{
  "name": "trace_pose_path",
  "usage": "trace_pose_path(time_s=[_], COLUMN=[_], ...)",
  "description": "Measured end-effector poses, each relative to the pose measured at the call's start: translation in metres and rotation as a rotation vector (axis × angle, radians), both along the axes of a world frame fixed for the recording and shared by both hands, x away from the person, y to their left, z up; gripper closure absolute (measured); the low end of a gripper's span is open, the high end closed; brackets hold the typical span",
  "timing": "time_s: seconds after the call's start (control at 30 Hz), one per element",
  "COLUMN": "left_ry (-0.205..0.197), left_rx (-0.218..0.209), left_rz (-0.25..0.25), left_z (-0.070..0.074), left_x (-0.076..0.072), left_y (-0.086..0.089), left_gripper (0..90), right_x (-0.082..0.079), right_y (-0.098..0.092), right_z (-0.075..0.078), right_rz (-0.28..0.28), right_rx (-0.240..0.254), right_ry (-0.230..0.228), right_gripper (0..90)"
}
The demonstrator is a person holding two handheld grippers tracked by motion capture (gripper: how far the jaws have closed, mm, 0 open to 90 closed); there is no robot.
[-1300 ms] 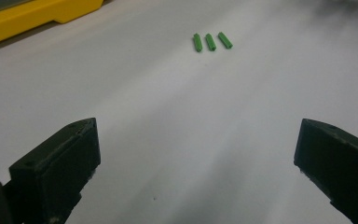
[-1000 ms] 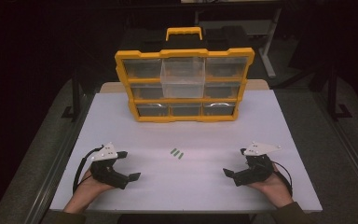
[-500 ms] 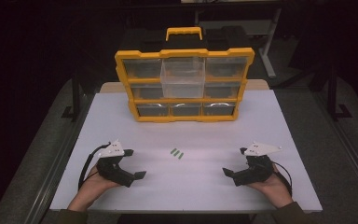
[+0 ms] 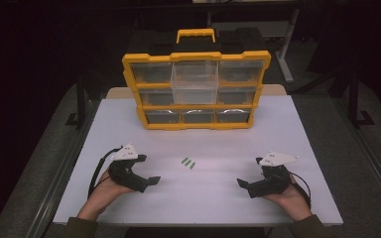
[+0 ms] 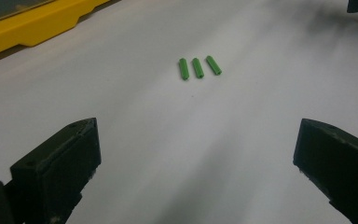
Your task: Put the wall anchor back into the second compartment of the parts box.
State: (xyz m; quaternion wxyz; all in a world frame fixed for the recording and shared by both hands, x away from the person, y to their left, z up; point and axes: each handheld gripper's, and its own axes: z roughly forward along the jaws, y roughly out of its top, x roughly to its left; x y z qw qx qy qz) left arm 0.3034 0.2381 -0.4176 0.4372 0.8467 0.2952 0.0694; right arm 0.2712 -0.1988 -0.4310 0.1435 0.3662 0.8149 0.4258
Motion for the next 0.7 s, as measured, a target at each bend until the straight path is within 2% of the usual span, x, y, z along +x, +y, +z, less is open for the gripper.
trace_pose_path(time_s=[0.3,0.47,0.7], left_ry=[-0.001,0.003,-0.01], left_rx=[0.002,0.023,0.025], left_rz=[-0.02,-0.043,-0.053], left_z=[0.005,0.006,0.009], left_x=[0.007,0.012,0.018], left_y=[-0.013,-0.02,-0.03], left_gripper=[0.5,0.5,0.5], right_x=[0.0,-0.001,-0.002], right_y=[-0.001,-0.001,-0.002], right_z=[0.001,0.002,0.002], right_rz=[-0.001,0.001,0.005], right_rx=[0.004,0.007,0.01], right_ry=[-0.01,-0.014,-0.012], right_gripper=[0.0,0.0,0.0])
